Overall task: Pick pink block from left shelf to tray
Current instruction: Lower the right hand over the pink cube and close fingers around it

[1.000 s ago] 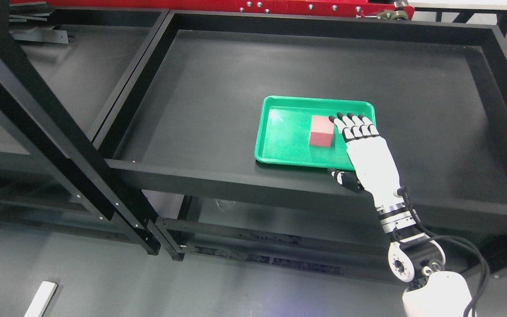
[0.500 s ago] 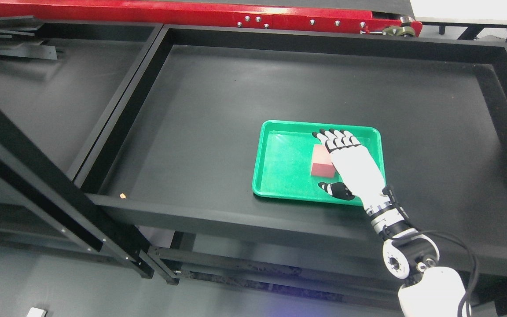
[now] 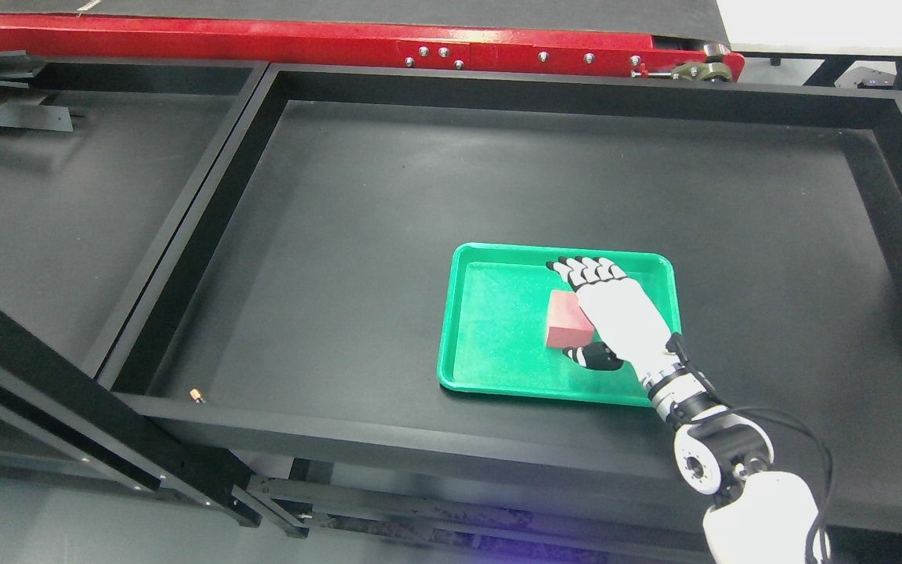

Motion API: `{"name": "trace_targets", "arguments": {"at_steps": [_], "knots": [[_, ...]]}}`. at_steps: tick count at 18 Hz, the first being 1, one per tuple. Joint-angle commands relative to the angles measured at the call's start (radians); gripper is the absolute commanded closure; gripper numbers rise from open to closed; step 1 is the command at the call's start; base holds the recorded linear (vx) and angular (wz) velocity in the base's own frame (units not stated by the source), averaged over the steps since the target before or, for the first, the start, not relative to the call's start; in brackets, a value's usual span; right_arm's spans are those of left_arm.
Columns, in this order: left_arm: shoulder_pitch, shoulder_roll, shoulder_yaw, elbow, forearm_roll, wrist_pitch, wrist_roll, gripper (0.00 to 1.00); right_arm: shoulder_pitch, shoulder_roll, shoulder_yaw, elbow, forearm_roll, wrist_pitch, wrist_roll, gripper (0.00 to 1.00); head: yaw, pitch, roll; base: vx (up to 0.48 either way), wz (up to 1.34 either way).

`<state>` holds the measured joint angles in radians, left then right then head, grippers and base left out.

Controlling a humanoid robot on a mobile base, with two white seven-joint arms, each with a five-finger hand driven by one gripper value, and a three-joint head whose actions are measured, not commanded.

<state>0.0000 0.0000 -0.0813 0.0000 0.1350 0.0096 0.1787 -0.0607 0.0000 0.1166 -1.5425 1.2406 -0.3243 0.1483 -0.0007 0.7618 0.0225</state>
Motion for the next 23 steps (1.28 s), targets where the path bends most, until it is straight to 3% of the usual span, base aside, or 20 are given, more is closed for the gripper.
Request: {"name": "trace_targets", "arguments": {"at_steps": [1, 11, 13, 18, 21, 23], "knots": [[-0.029, 0.017, 0.000, -0.017, 0.000, 0.000, 0.001, 0.00, -0.004, -0.017, 0.008, 0.062, 0.000, 0.002, 0.029, 0.01, 0.0000, 0.000, 0.000, 0.060, 0.00], [-0.029, 0.017, 0.000, -0.017, 0.000, 0.000, 0.001, 0.00, -0.021, -0.017, 0.021, 0.142, 0.008, 0.007, 0.077, 0.02, 0.0000, 0.000, 0.000, 0.029, 0.00], [-0.029, 0.017, 0.000, -0.017, 0.000, 0.000, 0.001, 0.00, -0.025, -0.017, 0.021, 0.147, 0.008, 0.007, 0.076, 0.07, 0.0000, 0.000, 0.000, 0.000, 0.00], [-0.029, 0.017, 0.000, -0.017, 0.000, 0.000, 0.001, 0.00, -0.039, -0.017, 0.020, 0.148, 0.008, 0.005, 0.070, 0.39, 0.0000, 0.000, 0.000, 0.000, 0.00], [-0.029, 0.017, 0.000, -0.017, 0.000, 0.000, 0.001, 0.00, -0.039, -0.017, 0.017, 0.150, 0.007, -0.002, 0.066, 0.67, 0.0000, 0.000, 0.000, 0.000, 0.00], [-0.029, 0.017, 0.000, -0.017, 0.000, 0.000, 0.001, 0.00, -0.037, -0.017, 0.015, 0.150, 0.004, -0.016, 0.060, 0.92, 0.0000, 0.000, 0.000, 0.000, 0.00]]}}
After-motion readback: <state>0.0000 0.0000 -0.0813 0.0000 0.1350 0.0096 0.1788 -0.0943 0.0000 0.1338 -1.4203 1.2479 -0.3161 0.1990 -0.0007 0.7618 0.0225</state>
